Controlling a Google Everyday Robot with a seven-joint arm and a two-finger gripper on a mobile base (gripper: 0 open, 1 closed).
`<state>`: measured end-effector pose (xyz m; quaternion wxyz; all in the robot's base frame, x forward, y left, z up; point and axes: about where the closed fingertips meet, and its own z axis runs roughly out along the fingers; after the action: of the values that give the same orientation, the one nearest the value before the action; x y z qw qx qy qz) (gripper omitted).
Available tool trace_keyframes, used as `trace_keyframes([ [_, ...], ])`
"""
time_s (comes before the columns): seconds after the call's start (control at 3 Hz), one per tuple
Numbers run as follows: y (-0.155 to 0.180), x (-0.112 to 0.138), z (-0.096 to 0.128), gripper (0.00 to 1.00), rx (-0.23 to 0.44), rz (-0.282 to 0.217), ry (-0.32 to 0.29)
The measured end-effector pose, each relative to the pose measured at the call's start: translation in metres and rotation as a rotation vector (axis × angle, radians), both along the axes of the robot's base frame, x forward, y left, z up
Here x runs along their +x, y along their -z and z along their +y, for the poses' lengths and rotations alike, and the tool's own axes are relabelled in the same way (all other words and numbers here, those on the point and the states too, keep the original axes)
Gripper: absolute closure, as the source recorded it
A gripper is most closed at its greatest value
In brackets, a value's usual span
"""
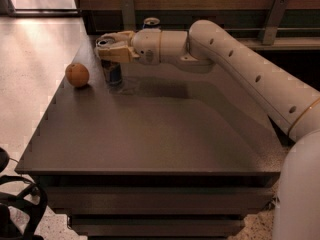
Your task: Move redbull can near orange
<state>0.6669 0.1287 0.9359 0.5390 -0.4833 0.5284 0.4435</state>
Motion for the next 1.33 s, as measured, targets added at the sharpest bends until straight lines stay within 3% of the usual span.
trace_keyframes([
  [1.33,0.014,0.014,0.015,1.00,-0.006,0.010,-0.036],
])
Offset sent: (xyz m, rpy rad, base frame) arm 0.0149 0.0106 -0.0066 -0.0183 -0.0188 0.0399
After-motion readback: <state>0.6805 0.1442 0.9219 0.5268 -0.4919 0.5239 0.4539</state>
